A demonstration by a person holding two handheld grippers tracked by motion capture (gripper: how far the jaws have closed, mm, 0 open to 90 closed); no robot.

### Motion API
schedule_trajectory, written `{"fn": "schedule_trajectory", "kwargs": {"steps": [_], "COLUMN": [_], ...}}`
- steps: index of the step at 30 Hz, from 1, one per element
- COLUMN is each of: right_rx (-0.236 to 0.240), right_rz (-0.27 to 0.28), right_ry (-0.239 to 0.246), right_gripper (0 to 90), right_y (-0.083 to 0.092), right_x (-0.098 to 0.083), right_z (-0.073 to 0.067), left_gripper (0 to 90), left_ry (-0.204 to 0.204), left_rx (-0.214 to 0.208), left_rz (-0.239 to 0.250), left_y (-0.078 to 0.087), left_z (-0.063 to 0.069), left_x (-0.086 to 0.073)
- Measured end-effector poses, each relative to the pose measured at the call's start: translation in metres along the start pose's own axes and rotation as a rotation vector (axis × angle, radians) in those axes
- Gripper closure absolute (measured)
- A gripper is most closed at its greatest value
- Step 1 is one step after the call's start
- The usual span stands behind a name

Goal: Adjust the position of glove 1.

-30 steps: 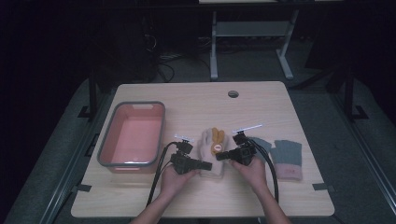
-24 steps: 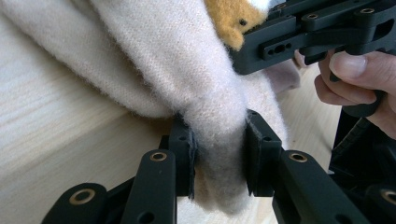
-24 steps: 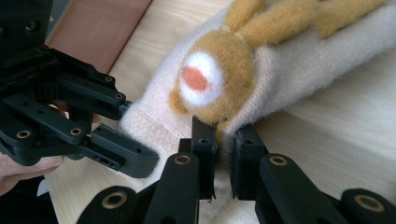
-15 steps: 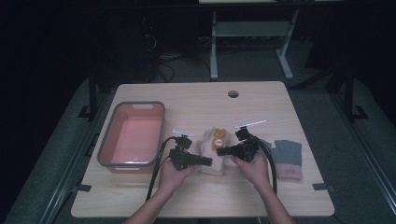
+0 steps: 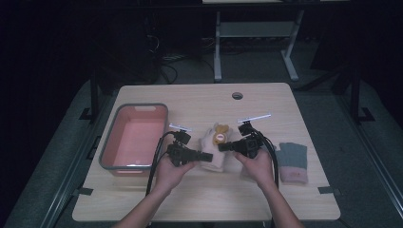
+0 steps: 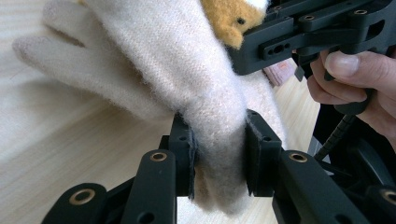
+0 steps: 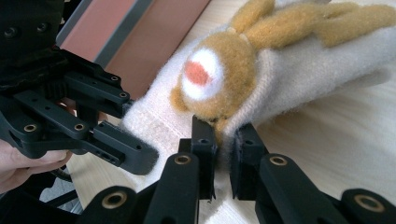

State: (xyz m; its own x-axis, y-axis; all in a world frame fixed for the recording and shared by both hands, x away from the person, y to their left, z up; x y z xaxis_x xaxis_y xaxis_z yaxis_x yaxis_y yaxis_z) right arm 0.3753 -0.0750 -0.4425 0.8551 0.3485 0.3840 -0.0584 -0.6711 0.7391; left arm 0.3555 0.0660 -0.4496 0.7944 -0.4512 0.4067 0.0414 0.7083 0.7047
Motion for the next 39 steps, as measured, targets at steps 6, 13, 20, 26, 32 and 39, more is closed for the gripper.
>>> {"fn": "schedule_trajectory", "kwargs": {"steps": [6, 13, 20, 26, 32, 39], "right_rx": [0.001, -0.004, 0.0, -0.005, 0.003, 0.006], "right_rz": [0.01, 0.011, 0.02, 0.019, 0.029, 0.023], "right_ry": [0.013, 0.027, 0.042, 0.049, 0.056, 0.072], "right_gripper": [82.1, 82.0, 82.1, 82.1, 82.0, 82.0], "right_y": [0.006, 0.01, 0.015, 0.02, 0.023, 0.021], "right_x": [0.009, 0.017, 0.026, 0.035, 0.043, 0.056], "right_z": [-0.007, -0.016, -0.024, -0.032, -0.038, -0.047], "left_gripper": [68.7, 68.7, 68.7, 68.7, 68.7, 68.7], "left_ry": [-0.012, -0.017, -0.022, -0.032, -0.036, -0.027], "left_rx": [0.007, 0.003, -0.002, 0.001, 0.009, 0.011], "left_rz": [0.01, 0.023, 0.041, 0.049, 0.057, 0.077], "left_y": [0.011, 0.023, 0.035, 0.046, 0.056, 0.071], "left_z": [0.002, 0.004, 0.007, 0.008, 0.008, 0.004], "left_x": [0.005, 0.007, 0.012, 0.015, 0.018, 0.02]}}
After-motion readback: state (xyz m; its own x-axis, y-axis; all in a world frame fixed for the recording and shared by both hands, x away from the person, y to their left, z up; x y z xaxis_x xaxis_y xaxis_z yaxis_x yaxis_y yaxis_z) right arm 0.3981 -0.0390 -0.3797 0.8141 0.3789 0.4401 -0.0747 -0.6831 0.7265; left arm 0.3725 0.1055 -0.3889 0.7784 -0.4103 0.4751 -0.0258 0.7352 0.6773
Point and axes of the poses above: each handheld gripper's, and its own axes: y roughly backward along the jaws, x roughly out of its top, z roughly to its right, the point moved 7 cm from there along -y, roughly forward along the jaws, and after that the axes turned 14 degrees about -z, right-handed, at the moved point
